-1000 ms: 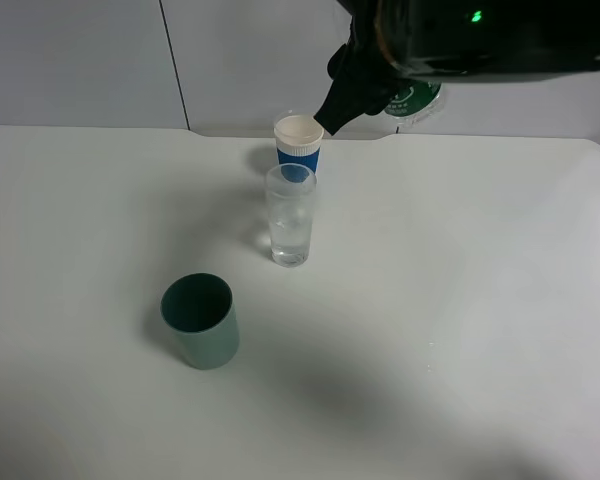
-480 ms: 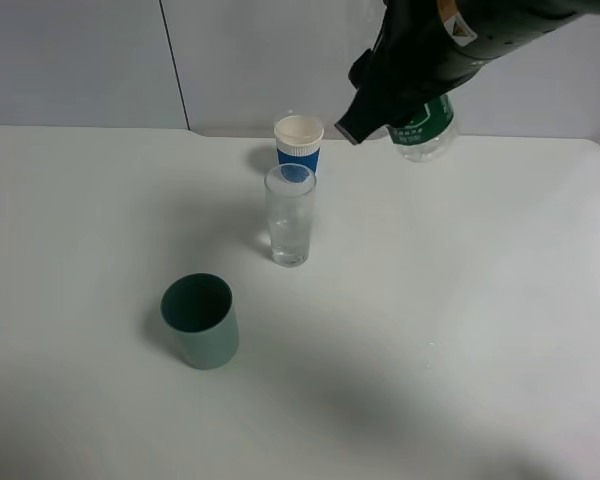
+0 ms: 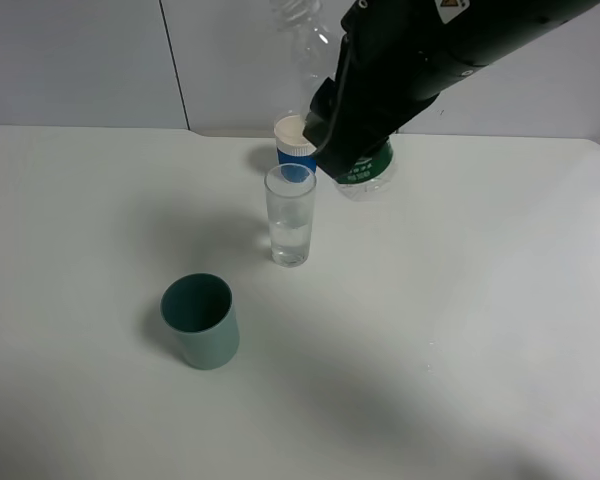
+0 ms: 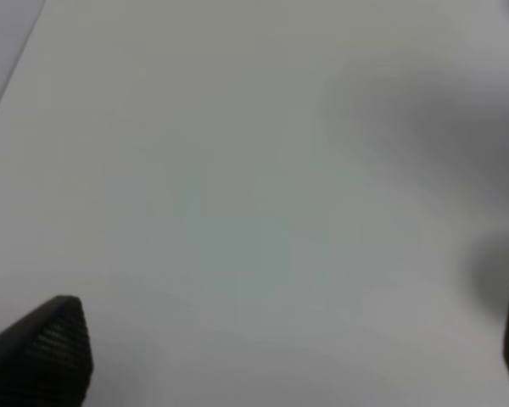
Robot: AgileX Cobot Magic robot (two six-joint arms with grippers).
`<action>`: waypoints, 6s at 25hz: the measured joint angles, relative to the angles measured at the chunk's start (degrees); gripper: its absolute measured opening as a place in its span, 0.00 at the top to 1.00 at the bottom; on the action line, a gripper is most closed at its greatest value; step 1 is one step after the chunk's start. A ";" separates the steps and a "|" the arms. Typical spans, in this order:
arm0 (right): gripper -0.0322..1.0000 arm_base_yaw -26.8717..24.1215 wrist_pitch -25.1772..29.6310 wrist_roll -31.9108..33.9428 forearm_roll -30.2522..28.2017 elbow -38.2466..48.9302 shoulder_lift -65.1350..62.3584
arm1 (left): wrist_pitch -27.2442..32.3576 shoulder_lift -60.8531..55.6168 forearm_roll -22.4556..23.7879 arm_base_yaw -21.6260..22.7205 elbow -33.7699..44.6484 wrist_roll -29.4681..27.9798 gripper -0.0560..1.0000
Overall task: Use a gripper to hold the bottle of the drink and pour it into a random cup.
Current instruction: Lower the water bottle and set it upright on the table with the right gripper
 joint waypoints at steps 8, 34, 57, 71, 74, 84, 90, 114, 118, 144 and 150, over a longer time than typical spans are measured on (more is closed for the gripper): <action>0.42 0.00 -5.98 -14.62 10.09 0.00 -0.15 | 0.00 0.00 0.05 0.00 0.00 0.00 0.02; 0.42 -9.87 -37.42 -2.86 9.98 33.78 -19.33 | 0.00 0.00 0.07 0.00 0.00 0.00 0.02; 0.42 -27.50 -43.86 28.28 -21.64 34.46 -5.68 | 0.00 0.00 0.07 0.00 0.00 0.00 0.02; 0.42 -36.61 -48.50 25.67 -20.25 34.46 -1.03 | 0.00 0.00 0.07 0.00 0.00 0.00 0.02; 0.42 -38.19 -49.76 23.08 -16.95 34.46 -1.03 | 0.00 0.00 0.07 0.00 0.00 0.00 0.02; 0.42 -39.13 -63.56 -0.30 6.22 42.22 -0.98 | 0.00 0.00 0.07 0.00 0.00 0.00 0.02; 0.42 -39.13 -71.13 -3.70 12.76 47.31 -0.83 | 0.00 0.00 0.07 0.00 0.00 0.00 0.02; 0.42 -39.13 -87.50 -2.55 15.95 48.99 17.75 | 0.00 0.00 0.07 0.00 0.00 0.00 0.02; 0.42 -39.13 -88.38 -2.53 15.95 48.99 19.27 | 0.00 0.00 0.07 0.00 0.00 0.00 0.02; 0.27 -39.13 -89.91 5.53 17.13 48.99 19.79 | 0.00 0.00 0.00 0.00 0.00 0.00 0.02; 0.22 -39.13 -89.91 5.53 18.75 48.99 19.79 | 0.00 0.00 0.00 0.00 0.00 0.00 0.02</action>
